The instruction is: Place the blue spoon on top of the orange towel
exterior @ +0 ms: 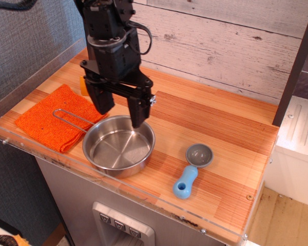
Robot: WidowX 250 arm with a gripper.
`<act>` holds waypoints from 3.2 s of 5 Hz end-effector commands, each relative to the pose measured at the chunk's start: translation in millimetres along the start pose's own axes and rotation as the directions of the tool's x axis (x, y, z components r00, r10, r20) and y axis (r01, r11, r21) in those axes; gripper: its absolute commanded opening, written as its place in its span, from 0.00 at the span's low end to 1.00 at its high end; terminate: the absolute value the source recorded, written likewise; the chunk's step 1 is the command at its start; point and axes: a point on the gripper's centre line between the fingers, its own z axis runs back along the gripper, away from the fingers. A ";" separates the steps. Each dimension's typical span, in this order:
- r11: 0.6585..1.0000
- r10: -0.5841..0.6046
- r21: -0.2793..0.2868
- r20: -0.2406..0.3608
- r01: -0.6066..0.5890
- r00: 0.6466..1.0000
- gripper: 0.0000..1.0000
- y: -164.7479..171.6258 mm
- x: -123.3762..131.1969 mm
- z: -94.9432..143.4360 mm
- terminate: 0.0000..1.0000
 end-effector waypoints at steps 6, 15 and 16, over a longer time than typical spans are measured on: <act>0.997 -0.046 0.057 -0.062 0.050 0.997 1.00 -120.8 -16.8 -46.7 0.00; 0.993 -0.064 0.102 0.021 0.062 0.998 0.00 3.2 -79.4 51.3 0.00; 0.991 -0.112 0.071 0.002 0.111 0.994 0.00 53.5 -100.9 42.5 0.00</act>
